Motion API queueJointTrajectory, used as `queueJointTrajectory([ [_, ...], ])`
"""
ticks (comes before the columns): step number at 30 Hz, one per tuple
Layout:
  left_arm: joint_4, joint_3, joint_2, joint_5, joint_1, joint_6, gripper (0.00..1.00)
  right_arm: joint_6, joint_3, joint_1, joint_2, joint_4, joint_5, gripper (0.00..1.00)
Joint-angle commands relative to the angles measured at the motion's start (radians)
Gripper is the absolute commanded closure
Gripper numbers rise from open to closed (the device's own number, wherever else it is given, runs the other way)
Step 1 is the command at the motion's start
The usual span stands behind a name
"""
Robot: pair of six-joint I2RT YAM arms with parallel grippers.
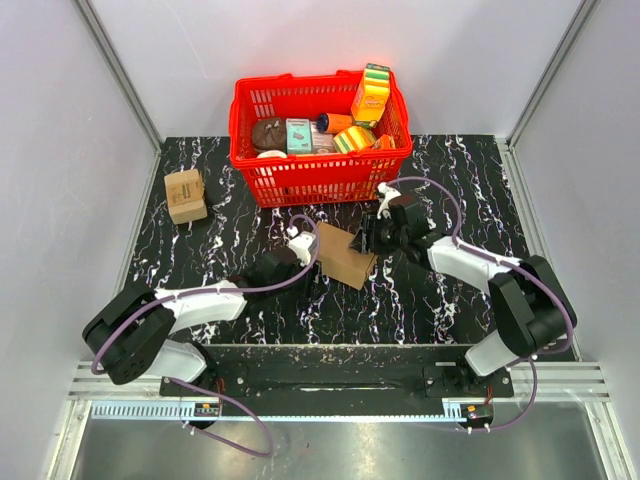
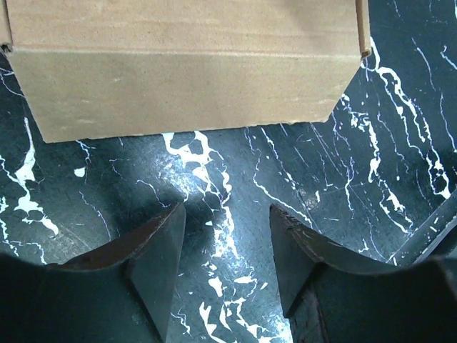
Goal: Fold the paper box
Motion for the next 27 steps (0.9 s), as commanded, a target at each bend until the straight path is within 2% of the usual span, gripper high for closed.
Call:
queueJointTrajectory([
  [1,0.082,0.036,0.001,0.009,-0.003,-0.012,0.45,-0.063,0.029,-0.013,-0.072,-0.038,0.118,0.4],
  [7,0.088,0.035,0.006,0.008,-0.003,-0.011,0.45,-0.097,0.071,-0.034,-0.004,-0.027,0.117,0.36],
  [18,0.129,0.047,0.044,0.044,-0.011,-0.005,0.46,-0.178,0.066,-0.037,0.078,0.152,0.028,0.35],
  [27,0.14,0.065,0.094,0.043,-0.012,0.006,0.47,-0.197,0.097,-0.039,0.156,0.173,-0.025,0.35],
])
